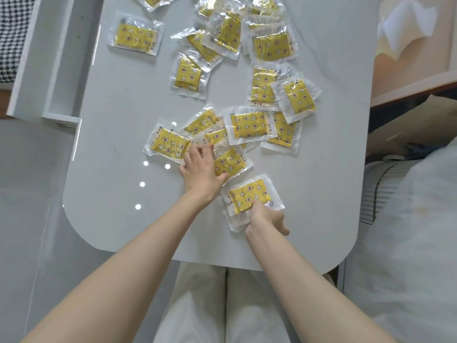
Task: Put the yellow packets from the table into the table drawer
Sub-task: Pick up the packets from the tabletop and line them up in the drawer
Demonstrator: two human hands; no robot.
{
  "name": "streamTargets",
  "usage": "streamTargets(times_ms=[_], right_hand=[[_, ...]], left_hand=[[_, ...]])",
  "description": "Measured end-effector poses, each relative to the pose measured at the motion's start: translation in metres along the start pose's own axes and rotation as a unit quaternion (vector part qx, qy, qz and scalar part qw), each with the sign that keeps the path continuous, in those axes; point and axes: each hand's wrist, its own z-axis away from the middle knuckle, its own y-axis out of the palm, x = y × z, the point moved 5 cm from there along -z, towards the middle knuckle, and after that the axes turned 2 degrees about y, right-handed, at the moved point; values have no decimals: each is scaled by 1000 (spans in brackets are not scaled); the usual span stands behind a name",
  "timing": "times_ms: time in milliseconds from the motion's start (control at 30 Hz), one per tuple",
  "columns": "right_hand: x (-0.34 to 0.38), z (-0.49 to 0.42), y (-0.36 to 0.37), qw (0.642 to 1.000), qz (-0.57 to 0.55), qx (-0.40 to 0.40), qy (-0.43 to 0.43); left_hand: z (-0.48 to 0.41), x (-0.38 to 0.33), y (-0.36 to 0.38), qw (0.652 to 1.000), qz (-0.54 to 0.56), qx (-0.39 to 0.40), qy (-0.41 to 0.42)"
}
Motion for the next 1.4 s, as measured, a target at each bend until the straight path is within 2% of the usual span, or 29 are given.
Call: streamTargets(times_ms=[167, 267, 400, 567, 733, 900, 1067, 1400], right_hand=[[5, 2, -4, 999, -42, 14, 16], [4, 1, -8, 996, -73, 22, 35], [7, 5, -2, 993, -107, 31, 42], [1, -1, 4, 988, -144, 25, 43], [-3, -8, -1, 983, -147, 107, 7], [4, -4, -18, 965, -135, 225, -4], [34, 24, -66, 944, -133, 292, -78], [119, 148, -150, 864, -107, 433, -234]], left_hand=[[-7, -1, 6, 999, 22, 18, -24], [-7, 1, 12, 999, 1, 53, -8], [0, -2, 12, 996, 63, 59, 16], [9, -1, 17, 993, 91, 74, 31], [14, 3, 28, 984, 135, 116, 14], [30, 0, 18, 953, 264, 148, -13], [53, -19, -39, 926, 357, 122, -12], [101, -76, -225, 889, 452, 16, 76]])
